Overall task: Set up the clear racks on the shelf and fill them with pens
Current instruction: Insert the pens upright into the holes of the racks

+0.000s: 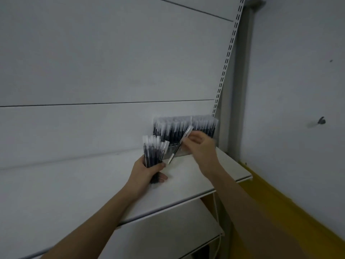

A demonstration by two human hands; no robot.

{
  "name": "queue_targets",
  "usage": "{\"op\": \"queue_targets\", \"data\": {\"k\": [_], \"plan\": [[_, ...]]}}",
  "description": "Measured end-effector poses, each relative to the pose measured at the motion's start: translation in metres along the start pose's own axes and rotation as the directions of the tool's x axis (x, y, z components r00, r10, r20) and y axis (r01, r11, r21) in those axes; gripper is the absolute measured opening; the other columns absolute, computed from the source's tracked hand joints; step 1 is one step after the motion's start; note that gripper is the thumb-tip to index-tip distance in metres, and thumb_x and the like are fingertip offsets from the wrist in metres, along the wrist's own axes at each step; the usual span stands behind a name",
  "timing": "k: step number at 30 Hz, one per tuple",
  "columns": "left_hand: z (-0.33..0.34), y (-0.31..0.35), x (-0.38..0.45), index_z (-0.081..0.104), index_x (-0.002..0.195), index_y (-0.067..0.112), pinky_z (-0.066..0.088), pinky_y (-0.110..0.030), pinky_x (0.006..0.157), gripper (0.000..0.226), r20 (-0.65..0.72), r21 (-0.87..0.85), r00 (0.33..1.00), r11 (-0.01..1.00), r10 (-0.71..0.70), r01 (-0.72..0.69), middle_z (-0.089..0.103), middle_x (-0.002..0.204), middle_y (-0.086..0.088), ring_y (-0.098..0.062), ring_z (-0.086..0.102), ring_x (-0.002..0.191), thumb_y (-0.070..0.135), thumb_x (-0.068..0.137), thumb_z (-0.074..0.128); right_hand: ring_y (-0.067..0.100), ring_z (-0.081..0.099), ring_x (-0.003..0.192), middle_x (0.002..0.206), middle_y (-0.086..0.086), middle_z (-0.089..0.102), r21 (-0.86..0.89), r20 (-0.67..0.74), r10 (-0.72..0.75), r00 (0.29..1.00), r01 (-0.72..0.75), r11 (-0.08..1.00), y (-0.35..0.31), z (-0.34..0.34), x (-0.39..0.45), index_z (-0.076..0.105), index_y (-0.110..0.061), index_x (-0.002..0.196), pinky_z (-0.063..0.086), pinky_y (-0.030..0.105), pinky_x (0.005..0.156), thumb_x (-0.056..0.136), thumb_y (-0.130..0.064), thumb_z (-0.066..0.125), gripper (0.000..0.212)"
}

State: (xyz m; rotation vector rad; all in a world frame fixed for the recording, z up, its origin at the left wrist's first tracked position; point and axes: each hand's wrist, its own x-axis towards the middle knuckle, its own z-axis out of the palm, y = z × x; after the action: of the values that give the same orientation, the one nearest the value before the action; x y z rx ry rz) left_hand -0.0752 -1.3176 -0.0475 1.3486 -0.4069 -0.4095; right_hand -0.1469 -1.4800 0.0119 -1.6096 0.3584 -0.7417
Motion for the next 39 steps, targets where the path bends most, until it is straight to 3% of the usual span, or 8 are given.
{"op": "queue_targets", "data": {"k": [4,13,19,23,26,30,32,39], "plan": [[0.002,-0.010,0.016,0.055,0.107,-0.006,0.054,-0.034,0.051,0.025,-0.184,-0.072,0.983,0.997,0.011,-0.025,0.068,0.076,-0.016,-0.030,0.065,0.053,-0.004,0.086,0.069,0.016,0.069,0.080,0.086,0.001,0.069,-0.115,-0.069,-0.188,0.980,0.179,0.977,0.009,-0.001,0.051,0.064,-0.017,0.093,0.058,0.025,0.076,0.089,-0.005,0.070,0.014],[0.032,-0.014,0.029,0.058,0.105,-0.008,0.055,-0.029,0.054,0.021,-0.403,0.034,0.912,0.997,0.079,-0.071,0.068,0.074,-0.021,-0.028,0.067,0.057,0.004,0.089,0.067,0.009,0.062,0.077,0.087,-0.002,0.064,-0.115,0.208,-0.336,0.918,0.364,0.924,0.054,0.016,0.115,0.061,-0.012,0.099,0.053,0.016,0.070,0.090,-0.010,0.068,0.011],[0.065,-0.023,0.027,0.060,0.105,-0.004,0.056,-0.034,0.058,0.021,-0.485,0.123,0.870,0.992,0.090,-0.034,0.069,0.078,-0.020,-0.032,0.068,0.062,0.006,0.089,0.068,0.015,0.063,0.077,0.084,0.000,0.063,-0.208,0.449,-0.311,0.838,0.436,0.875,0.083,0.015,0.124,0.060,-0.010,0.096,0.058,0.037,0.074,0.091,-0.013,0.067,0.009],[0.067,-0.021,0.024,0.060,0.106,-0.009,0.057,-0.036,0.063,0.021,-0.489,0.117,0.872,0.993,0.034,0.027,0.071,0.084,-0.018,-0.036,0.070,0.067,0.002,0.089,0.066,0.010,0.057,0.083,0.098,-0.003,0.056,-0.135,0.467,-0.249,0.849,0.347,0.928,0.083,0.006,0.114,0.050,-0.019,0.110,0.053,0.027,0.073,0.092,-0.025,0.069,0.026],[0.069,-0.019,0.025,0.061,0.102,-0.011,0.056,-0.035,0.064,0.017,-0.455,0.101,0.890,0.994,0.009,0.042,0.071,0.081,-0.017,-0.033,0.068,0.070,-0.002,0.088,0.063,0.005,0.056,0.082,0.092,-0.008,0.056,-0.012,0.475,-0.240,0.847,0.279,0.960,0.090,-0.006,0.091,0.051,-0.023,0.107,0.048,0.018,0.071,0.096,-0.026,0.063,0.016],[0.067,-0.019,0.025,0.066,0.097,-0.001,0.052,-0.036,0.063,0.010,-0.373,0.164,0.928,0.983,-0.012,0.079,0.071,0.087,-0.018,-0.030,0.064,0.070,-0.001,0.087,0.063,0.010,0.063,0.080,0.085,-0.010,0.066,0.077,0.651,-0.081,0.755,0.041,0.996,0.113,-0.008,0.069,0.060,-0.027,0.099,0.056,0.035,0.076,0.098,-0.027,0.059,0.001],[0.066,-0.019,0.027,0.063,0.099,-0.004,0.052,-0.032,0.056,0.012,-0.340,0.189,0.940,0.978,-0.021,0.090,0.070,0.079,-0.014,-0.028,0.063,0.062,-0.004,0.087,0.061,0.010,0.065,0.076,0.080,-0.010,0.068,0.114,0.693,-0.080,0.716,0.001,0.993,0.116,-0.006,0.070,0.063,-0.023,0.098,0.056,0.032,0.073,0.098,-0.026,0.060,0.005],[0.065,-0.024,0.027,0.060,0.103,0.000,0.055,-0.032,0.061,0.023,-0.254,0.246,0.967,0.966,-0.013,0.077,0.071,0.078,-0.013,-0.030,0.069,0.065,-0.010,0.084,0.067,0.009,0.066,0.071,0.075,-0.009,0.068,0.141,0.685,-0.054,0.726,-0.060,0.988,0.115,-0.013,0.073,0.065,-0.021,0.092,0.053,0.026,0.067,0.092,-0.023,0.068,0.004]]}}
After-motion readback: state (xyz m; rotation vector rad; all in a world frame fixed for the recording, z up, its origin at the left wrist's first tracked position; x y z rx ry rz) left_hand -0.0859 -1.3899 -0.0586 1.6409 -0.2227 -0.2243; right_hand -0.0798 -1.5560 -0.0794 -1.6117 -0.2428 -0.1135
